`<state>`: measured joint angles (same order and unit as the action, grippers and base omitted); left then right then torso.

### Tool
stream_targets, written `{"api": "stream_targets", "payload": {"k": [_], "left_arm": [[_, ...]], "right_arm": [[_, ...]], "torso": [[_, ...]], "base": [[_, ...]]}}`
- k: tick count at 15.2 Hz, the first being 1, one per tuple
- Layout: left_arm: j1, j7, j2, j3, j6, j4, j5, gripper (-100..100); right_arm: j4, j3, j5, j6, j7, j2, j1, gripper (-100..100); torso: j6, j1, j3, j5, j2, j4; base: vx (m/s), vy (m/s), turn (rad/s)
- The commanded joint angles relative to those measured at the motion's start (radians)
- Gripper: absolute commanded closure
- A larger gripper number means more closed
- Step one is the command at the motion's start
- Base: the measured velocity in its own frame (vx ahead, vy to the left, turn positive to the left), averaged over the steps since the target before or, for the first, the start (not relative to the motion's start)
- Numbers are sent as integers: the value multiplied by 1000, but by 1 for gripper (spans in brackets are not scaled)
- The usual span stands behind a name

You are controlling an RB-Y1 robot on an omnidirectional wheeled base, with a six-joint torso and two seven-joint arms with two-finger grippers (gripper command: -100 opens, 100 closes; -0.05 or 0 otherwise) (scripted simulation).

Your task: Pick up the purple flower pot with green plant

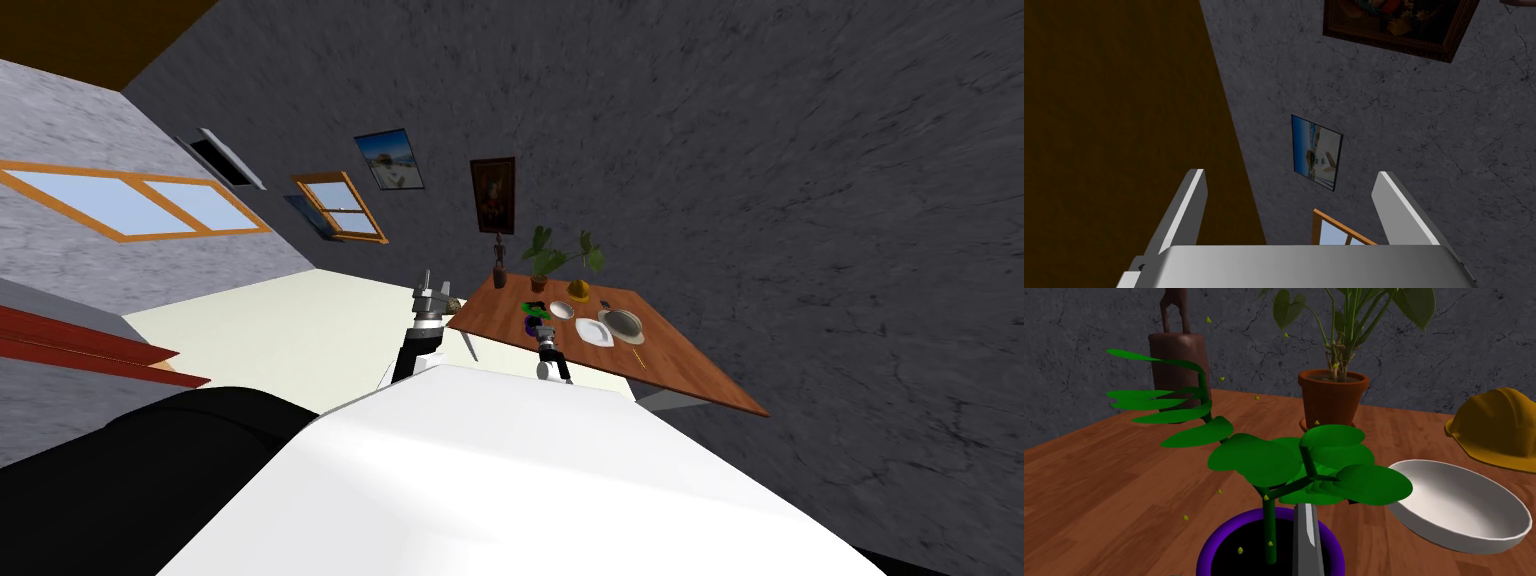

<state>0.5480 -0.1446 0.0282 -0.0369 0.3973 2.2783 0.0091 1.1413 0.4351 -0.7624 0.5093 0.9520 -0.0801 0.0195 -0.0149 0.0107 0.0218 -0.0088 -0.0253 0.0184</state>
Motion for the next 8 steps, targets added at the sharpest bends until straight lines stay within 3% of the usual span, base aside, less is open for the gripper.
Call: {"api": "stream_targets", "payload": {"k": [1,2,3,8], "left_arm": [[0,0,0,0,0,0,0,0],[0,0,0,0,0,0,0,0],[0,0,0,0,0,0,0,0],[0,0,0,0,0,0,0,0]], "right_arm": [[0,0,0,0,0,0,0,100],[0,0,0,0,0,0,0,100],[0,-16,27,-5,-43,-9,3,-100],[-3,-44,77,-14,-120,-22,5,-100]], "torso": [[0,0,0,0,0,0],[0,0,0,0,0,0],[0,0,0,0,0,0],[0,7,-1,1,1,0]], "base": [[0,0,0],[0,0,0],[-9,38,-72],[-23,83,-85]]}}
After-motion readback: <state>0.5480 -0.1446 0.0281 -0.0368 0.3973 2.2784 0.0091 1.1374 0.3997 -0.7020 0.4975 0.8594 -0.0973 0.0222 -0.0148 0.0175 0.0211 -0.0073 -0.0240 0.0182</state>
